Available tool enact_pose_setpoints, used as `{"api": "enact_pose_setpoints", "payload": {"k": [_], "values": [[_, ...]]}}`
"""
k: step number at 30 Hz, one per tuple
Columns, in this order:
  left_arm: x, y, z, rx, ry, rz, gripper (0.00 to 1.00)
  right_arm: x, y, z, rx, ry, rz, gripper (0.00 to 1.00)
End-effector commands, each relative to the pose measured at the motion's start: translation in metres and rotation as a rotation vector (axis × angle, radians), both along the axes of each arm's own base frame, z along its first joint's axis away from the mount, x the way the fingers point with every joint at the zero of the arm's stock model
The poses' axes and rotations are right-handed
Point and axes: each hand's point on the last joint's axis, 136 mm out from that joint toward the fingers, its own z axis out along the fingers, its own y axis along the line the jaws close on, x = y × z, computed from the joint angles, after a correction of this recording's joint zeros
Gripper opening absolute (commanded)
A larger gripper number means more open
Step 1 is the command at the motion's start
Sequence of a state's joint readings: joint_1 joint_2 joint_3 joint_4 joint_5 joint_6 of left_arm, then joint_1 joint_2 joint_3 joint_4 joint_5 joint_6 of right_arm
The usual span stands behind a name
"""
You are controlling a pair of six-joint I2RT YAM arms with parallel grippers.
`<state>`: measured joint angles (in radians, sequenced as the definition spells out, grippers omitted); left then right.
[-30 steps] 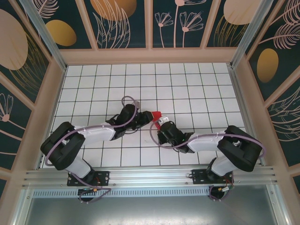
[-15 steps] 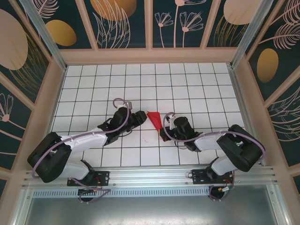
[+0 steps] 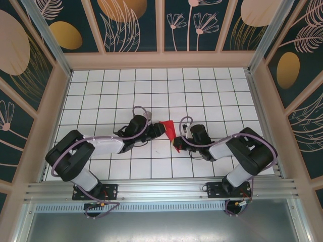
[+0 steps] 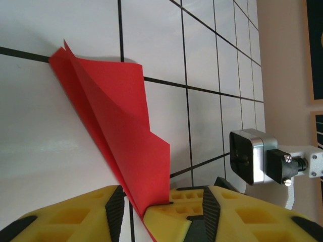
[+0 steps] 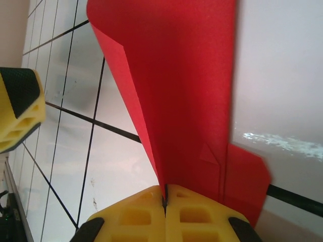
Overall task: Fold a paper plane with a square sheet of paper (pick it up from the middle)
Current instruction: Fold the wing for the fifth time at the center of the table.
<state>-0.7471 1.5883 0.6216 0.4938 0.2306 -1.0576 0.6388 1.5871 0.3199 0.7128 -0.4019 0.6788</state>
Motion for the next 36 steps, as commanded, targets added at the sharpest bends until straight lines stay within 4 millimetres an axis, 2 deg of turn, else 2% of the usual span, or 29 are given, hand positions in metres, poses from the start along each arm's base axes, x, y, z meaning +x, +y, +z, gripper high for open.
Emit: {"api": "enact_pose_setpoints", "payload": {"k": [1,9,19,29,36], "values": [[0.003,-0.021,0.018,-0.071,-0.043,-0.077,0.46,-0.006,-0.005,-0.013,0.014,0.094,-0.032,0.00],[0.005,-0.040,0.014,-0.094,-0.034,-0.148,0.46,-0.007,-0.004,-0.014,0.072,0.178,-0.021,0.00],[0.013,-0.054,-0.014,-0.092,-0.003,-0.172,0.46,-0.005,-0.004,-0.010,0.071,0.195,-0.018,0.00],[0.016,-0.053,-0.030,-0.048,0.015,-0.161,0.45,-0.003,0.000,-0.003,0.007,0.169,0.001,0.18],[0.014,-0.051,-0.036,-0.030,0.018,-0.169,0.44,-0.003,-0.004,0.004,-0.035,0.148,-0.026,0.24]]}}
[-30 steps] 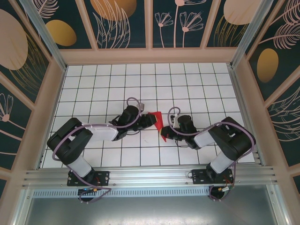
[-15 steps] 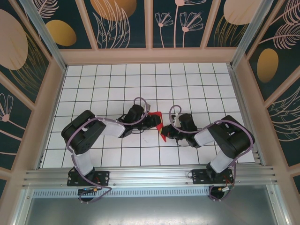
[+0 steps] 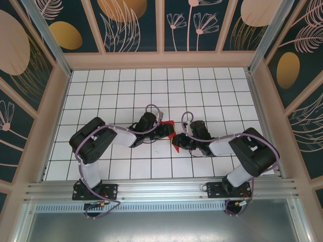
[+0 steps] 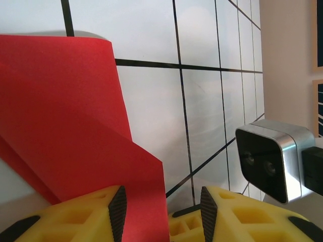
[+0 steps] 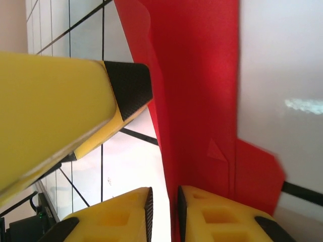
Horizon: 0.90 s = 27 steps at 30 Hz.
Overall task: Fold a paper plane with a square sheet of paper (pick it up from the middle)
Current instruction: Fold the wing for the fifth time at the center of the table.
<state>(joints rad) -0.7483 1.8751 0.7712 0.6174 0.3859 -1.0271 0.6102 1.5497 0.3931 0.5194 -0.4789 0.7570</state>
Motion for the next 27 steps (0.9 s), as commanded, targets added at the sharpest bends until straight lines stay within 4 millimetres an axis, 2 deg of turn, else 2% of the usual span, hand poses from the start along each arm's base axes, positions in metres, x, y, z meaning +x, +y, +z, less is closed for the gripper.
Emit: {"api": "enact_pose_setpoints", "payload": {"k": [1,8,14,16,21,27], "values": [[0.001,-0.004,-0.002,0.009,-0.024,-0.023,0.44,0.000,-0.007,0.001,-0.062,-0.008,-0.017,0.24],[0.001,-0.005,-0.004,0.009,-0.020,-0.030,0.44,0.001,-0.014,0.002,-0.097,-0.010,-0.037,0.22],[-0.001,-0.005,-0.006,0.015,-0.014,-0.037,0.44,-0.001,-0.013,-0.004,-0.099,0.016,-0.030,0.04],[-0.001,-0.005,-0.005,0.020,-0.018,-0.039,0.44,-0.001,-0.013,-0.006,-0.089,0.033,-0.036,0.01],[0.000,-0.006,0.008,-0.003,-0.047,-0.042,0.48,-0.010,-0.019,-0.014,-0.048,0.102,-0.074,0.00],[0.000,-0.012,0.038,-0.077,-0.106,-0.065,0.53,-0.012,-0.023,-0.013,0.024,0.141,-0.091,0.00]]}}
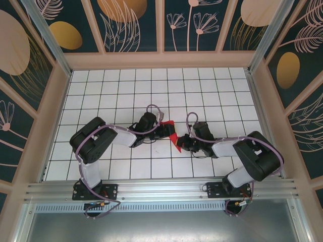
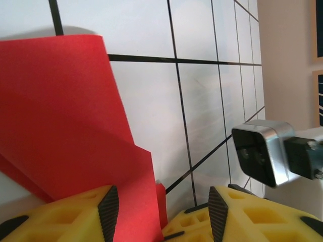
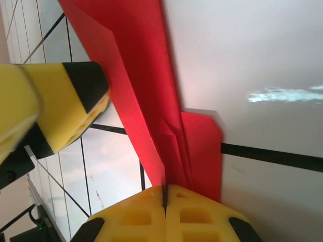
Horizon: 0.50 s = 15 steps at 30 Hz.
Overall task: Fold a paper plane with a square sheet of paper (pick it up from the middle)
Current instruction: Fold the wing for the fifth time at the center of the table.
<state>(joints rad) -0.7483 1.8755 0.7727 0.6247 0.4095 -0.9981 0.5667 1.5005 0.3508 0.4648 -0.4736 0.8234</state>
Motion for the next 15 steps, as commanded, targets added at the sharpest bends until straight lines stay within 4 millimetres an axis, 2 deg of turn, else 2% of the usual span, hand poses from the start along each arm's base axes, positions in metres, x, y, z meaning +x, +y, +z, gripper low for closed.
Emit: {"api": "enact_pose_setpoints", "payload": {"k": [1,4,9,15], "values": [[0.003,-0.009,0.040,-0.077,-0.094,-0.030,0.54,-0.009,0.000,-0.004,0.050,0.057,0.001,0.00],[-0.001,-0.007,0.048,-0.098,-0.110,-0.031,0.56,-0.003,-0.005,-0.001,0.069,0.070,-0.016,0.00],[-0.008,-0.007,0.041,-0.118,-0.084,-0.046,0.56,-0.004,-0.007,0.001,0.124,0.097,-0.012,0.00],[-0.013,-0.029,0.043,-0.158,-0.088,-0.109,0.55,-0.004,-0.004,0.000,0.129,0.107,0.014,0.00]]}}
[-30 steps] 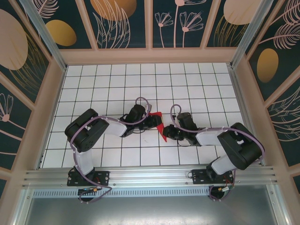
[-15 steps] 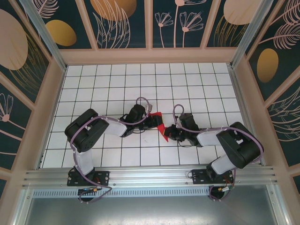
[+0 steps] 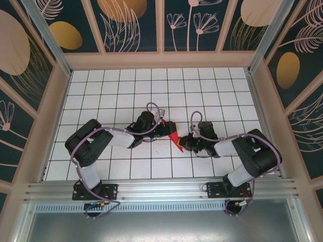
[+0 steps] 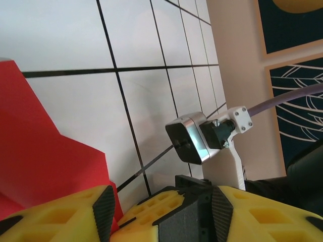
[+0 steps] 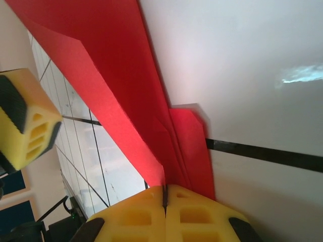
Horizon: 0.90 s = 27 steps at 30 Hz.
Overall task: Fold a paper plane with a square sheet of paper (pick it up from the middle)
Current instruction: Fold the wing for the fifth time at the center of the table.
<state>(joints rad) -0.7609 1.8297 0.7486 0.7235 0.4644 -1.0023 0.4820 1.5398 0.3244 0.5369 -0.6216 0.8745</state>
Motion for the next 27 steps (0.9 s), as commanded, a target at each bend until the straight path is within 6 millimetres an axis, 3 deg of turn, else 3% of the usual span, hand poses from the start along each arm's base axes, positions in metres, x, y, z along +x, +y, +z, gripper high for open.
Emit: {"api": "enact_pose_setpoints", "payload": {"k": [1,16,27], "values": [[-0.003,-0.020,0.008,-0.053,-0.020,-0.050,0.55,-0.003,0.003,-0.001,0.026,0.020,0.027,0.00],[0.003,-0.012,-0.027,0.030,-0.016,0.006,0.54,0.002,0.002,0.000,0.006,0.009,0.031,0.01],[0.009,-0.014,-0.040,0.071,-0.022,0.009,0.53,0.006,-0.011,0.004,-0.133,-0.040,0.034,0.20]]}}
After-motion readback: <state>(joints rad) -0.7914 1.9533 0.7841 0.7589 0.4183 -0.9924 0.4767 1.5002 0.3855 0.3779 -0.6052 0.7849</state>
